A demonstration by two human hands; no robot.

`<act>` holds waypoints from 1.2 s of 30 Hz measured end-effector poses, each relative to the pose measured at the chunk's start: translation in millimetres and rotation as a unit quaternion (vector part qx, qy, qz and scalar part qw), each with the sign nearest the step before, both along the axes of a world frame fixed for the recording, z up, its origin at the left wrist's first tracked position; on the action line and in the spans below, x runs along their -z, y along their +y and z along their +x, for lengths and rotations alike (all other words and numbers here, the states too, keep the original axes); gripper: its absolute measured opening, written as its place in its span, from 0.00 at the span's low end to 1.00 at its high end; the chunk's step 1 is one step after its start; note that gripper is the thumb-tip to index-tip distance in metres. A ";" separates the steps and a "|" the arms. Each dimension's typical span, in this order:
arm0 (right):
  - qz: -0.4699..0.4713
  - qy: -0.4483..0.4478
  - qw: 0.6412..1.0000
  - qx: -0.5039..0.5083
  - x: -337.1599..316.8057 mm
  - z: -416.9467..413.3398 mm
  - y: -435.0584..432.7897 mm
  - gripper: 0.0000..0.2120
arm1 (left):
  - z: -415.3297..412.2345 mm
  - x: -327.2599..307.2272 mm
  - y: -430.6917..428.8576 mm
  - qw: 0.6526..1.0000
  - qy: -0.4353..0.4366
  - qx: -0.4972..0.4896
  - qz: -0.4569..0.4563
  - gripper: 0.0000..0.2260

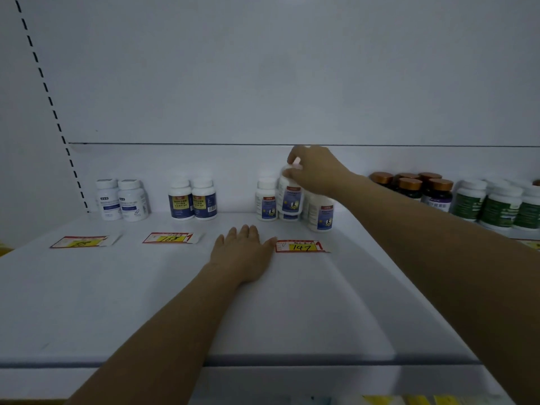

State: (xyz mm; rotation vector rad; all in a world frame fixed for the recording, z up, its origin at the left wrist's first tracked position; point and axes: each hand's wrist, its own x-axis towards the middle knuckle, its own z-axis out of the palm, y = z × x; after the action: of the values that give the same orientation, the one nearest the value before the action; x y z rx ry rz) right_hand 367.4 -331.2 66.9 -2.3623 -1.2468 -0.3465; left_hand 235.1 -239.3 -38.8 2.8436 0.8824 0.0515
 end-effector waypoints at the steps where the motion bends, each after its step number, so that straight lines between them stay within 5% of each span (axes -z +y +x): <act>1: 0.034 0.019 0.999 -0.019 -6.6 -0.8 -1.7 0.17 | 0.0 -3.5 -1.7 0.999 -0.032 -0.012 -0.013 0.30; 6: 0.128 0.067 0.987 -0.062 -28.9 -9.4 -9.4 0.14 | 3.9 -35.7 -19.4 0.939 -0.291 0.013 -0.184 0.25; 9: 0.162 0.131 0.975 -0.079 -20.5 -4.6 -13.3 0.13 | 15.0 -47.2 -17.3 0.890 -0.354 0.060 -0.281 0.22; 15: 0.248 0.208 0.941 -0.100 25.0 9.0 -18.1 0.09 | 22.4 -35.1 -14.7 0.868 -0.377 0.095 -0.308 0.10; 26: 0.280 0.255 0.908 -0.180 32.5 5.2 -17.1 0.04 | 21.2 -33.9 -11.6 0.824 -0.411 0.109 -0.374 0.13; 36: 0.286 0.266 0.905 -0.169 33.6 7.0 -18.7 0.03 | 21.8 -35.3 -13.3 0.837 -0.390 0.127 -0.361 0.14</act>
State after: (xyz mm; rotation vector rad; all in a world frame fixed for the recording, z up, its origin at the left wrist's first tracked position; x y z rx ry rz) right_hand 374.4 -349.9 33.2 -1.5550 -1.0669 0.0515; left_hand 256.9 -252.6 -3.5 1.9059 0.2403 0.6421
